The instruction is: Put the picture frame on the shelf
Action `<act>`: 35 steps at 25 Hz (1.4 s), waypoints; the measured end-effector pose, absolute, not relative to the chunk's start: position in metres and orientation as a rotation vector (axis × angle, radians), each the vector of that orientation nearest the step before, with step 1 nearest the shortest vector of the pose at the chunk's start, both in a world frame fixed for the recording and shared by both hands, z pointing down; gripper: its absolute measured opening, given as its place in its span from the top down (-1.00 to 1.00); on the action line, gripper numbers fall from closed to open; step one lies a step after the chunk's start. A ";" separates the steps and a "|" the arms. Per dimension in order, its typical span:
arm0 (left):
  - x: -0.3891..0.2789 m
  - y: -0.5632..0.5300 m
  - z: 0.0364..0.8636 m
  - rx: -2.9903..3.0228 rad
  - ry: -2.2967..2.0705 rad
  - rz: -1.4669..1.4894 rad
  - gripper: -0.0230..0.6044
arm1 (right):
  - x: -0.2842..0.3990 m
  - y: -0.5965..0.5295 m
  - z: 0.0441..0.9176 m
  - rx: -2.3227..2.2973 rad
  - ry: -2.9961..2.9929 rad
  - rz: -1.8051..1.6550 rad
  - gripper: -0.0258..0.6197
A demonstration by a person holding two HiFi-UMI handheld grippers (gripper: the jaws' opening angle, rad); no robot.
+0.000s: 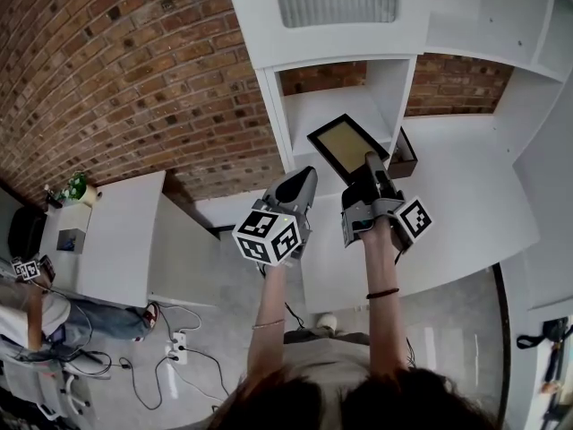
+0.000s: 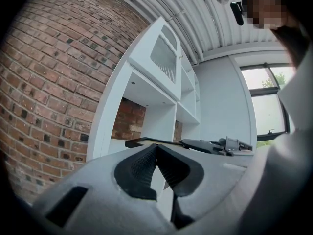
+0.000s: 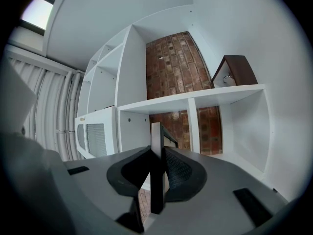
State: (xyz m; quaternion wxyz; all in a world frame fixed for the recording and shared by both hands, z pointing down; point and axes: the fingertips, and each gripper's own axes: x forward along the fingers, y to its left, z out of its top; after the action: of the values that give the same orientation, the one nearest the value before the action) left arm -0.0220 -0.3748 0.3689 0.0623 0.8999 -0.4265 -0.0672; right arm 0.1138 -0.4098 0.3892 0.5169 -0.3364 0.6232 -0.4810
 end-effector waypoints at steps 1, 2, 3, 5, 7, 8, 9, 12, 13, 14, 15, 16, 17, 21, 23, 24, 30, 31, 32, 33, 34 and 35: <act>-0.023 -0.378 0.368 2.721 -1.288 -0.205 0.89 | 0.112 -0.414 0.390 -0.812 1.496 -1.154 0.70; -0.023 -0.381 0.368 2.721 -1.286 -0.207 0.89 | 0.110 -0.418 0.390 -0.818 1.497 -1.155 0.70; -0.023 -0.385 0.368 2.723 -1.281 -0.210 0.89 | 0.109 -0.423 0.391 -0.825 1.499 -1.157 0.70; -0.022 -0.388 0.368 2.730 -1.266 -0.215 0.89 | 0.106 -0.430 0.392 -0.841 1.503 -1.157 0.70; -0.019 -0.387 0.368 2.738 -1.253 -0.213 0.89 | 0.105 -0.433 0.390 -0.852 1.509 -1.147 0.70; -0.018 -0.387 0.368 2.742 -1.248 -0.208 0.89 | 0.106 -0.434 0.388 -0.855 1.510 -1.143 0.70; -0.016 -0.388 0.367 2.746 -1.243 -0.203 0.89 | 0.105 -0.435 0.387 -0.855 1.508 -1.141 0.70; -0.012 -0.394 0.362 2.753 -1.233 -0.202 0.89 | 0.106 -0.441 0.387 -0.847 1.501 -1.148 0.70; -0.011 -0.396 0.361 2.753 -1.231 -0.207 0.89 | 0.106 -0.444 0.387 -0.850 1.499 -1.151 0.70; -0.010 -0.397 0.359 2.753 -1.229 -0.213 0.89 | 0.108 -0.445 0.387 -0.859 1.497 -1.154 0.70; -0.009 -0.397 0.359 2.754 -1.228 -0.217 0.89 | 0.109 -0.445 0.387 -0.869 1.497 -1.153 0.70; -0.008 -0.397 0.359 2.753 -1.228 -0.220 0.89 | 0.109 -0.445 0.386 -0.873 1.499 -1.151 0.70; -0.008 -0.397 0.359 2.750 -1.230 -0.220 0.89 | 0.109 -0.447 0.384 -0.870 1.502 -1.149 0.70; -0.007 -0.405 0.356 2.718 -1.245 -0.223 0.89 | 0.109 -0.457 0.380 -0.874 1.500 -1.166 0.70; -0.007 -0.408 0.353 2.707 -1.260 -0.231 0.89 | 0.112 -0.462 0.383 -0.880 1.480 -1.181 0.70; -0.006 -0.409 0.352 2.702 -1.268 -0.238 0.89 | 0.113 -0.464 0.383 -0.882 1.471 -1.185 0.70; -0.002 -0.416 0.353 2.651 -1.297 -0.237 0.89 | 0.108 -0.481 0.379 -0.905 1.497 -1.204 0.70; -0.001 -0.417 0.355 2.645 -1.302 -0.225 0.89 | 0.106 -0.484 0.379 -0.909 1.504 -1.211 0.70; -0.001 -0.419 0.357 2.640 -1.308 -0.214 0.89 | 0.105 -0.487 0.379 -0.914 1.511 -1.219 0.70; -0.001 -0.420 0.358 2.636 -1.315 -0.207 0.89 | 0.104 -0.489 0.379 -0.917 1.517 -1.225 0.70; -0.002 -0.421 0.358 2.631 -1.322 -0.207 0.89 | 0.103 -0.491 0.379 -0.917 1.521 -1.229 0.70; -0.003 -0.423 0.358 2.625 -1.330 -0.212 0.89 | 0.103 -0.493 0.379 -0.915 1.523 -1.232 0.70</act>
State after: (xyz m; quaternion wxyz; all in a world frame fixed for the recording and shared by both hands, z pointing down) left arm -0.0029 -0.4227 0.3577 0.0953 0.8857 -0.4488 -0.0714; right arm 0.1031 -0.4929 0.3791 0.4703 -0.3733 0.6217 -0.5030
